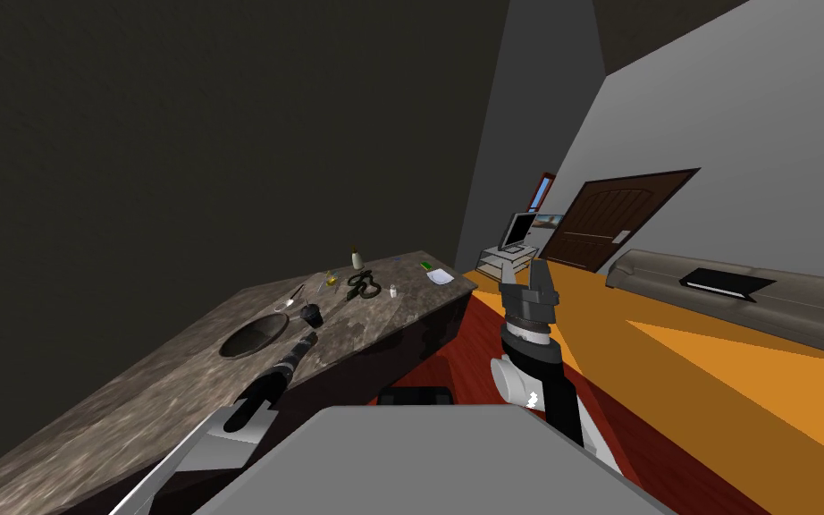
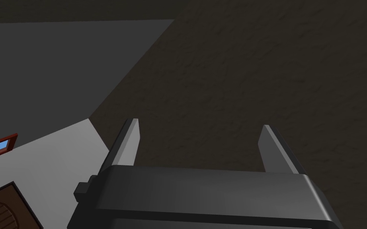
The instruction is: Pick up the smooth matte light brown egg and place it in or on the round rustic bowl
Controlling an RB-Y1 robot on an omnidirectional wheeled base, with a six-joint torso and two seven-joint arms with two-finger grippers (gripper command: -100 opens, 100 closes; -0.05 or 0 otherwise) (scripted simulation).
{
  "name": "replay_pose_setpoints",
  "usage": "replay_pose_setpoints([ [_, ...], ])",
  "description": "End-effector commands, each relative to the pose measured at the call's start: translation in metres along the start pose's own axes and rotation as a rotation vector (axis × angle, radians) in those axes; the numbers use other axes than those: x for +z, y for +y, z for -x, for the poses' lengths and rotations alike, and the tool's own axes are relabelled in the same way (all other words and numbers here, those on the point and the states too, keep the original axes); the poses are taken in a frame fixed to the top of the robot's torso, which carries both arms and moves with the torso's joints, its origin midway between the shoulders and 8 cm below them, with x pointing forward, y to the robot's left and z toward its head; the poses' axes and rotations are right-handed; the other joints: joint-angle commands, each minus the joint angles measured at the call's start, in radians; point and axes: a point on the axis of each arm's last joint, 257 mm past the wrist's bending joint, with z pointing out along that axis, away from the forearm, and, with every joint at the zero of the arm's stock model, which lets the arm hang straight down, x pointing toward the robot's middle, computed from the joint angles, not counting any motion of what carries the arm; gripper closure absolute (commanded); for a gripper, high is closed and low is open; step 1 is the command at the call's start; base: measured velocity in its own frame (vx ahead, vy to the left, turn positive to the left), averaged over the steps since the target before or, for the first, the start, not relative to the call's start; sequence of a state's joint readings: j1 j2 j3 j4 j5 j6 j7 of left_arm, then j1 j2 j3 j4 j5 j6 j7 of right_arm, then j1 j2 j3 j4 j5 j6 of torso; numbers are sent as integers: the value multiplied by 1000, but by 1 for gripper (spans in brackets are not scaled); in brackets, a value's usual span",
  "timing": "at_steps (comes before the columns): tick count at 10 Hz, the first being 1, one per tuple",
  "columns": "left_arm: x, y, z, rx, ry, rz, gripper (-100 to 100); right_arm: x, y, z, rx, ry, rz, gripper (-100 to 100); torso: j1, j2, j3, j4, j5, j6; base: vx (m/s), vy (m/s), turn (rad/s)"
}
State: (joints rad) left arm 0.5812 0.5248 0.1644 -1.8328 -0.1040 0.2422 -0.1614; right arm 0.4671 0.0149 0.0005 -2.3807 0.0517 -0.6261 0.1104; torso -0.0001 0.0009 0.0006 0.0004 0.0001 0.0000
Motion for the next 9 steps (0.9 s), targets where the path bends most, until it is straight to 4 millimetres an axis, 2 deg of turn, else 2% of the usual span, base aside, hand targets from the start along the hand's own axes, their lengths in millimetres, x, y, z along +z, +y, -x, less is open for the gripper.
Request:
replay_pose_setpoints([
  [1,0,0,0,0,0,0,100,0,0,0,0,0,0,0,0,0,0,0,0,0,0,0,0],
  [2,0,0,0,0,0,0,0,0,0,0,0,0,0,0,0,0,0,0,0,0,0,0,0],
  [3,-5,-4,1,2,3,-4,100,0,0,0,0,0,0,0,0,0,0,0,0,0,-19,-10,43],
  [4,-2,-3,1,1,1,-4,100,0,0,0,0,0,0,0,-1,1,1,0,0,-1,-12,-7,14],
  [5,-3,-3,1,1,2,-4,0,0,0,0,0,0,0,0,-1,1,0,0,0,0,0,0,0],
  [6,5,-27,21,-20,-36,-59,100,0,0,0,0,0,0,0,0,0,0,0,0,0,-73,-15,9],
  [7,7,-33,27,-29,-47,-74,100,0,0,0,0,0,0,0,-2,3,2,1,-1,1,-118,-4,-25],
  [9,15,-60,50,-67,-90,-141,100,0,0,0,0,0,0,0,0,10,6,3,-1,0,-173,35,-12],
])
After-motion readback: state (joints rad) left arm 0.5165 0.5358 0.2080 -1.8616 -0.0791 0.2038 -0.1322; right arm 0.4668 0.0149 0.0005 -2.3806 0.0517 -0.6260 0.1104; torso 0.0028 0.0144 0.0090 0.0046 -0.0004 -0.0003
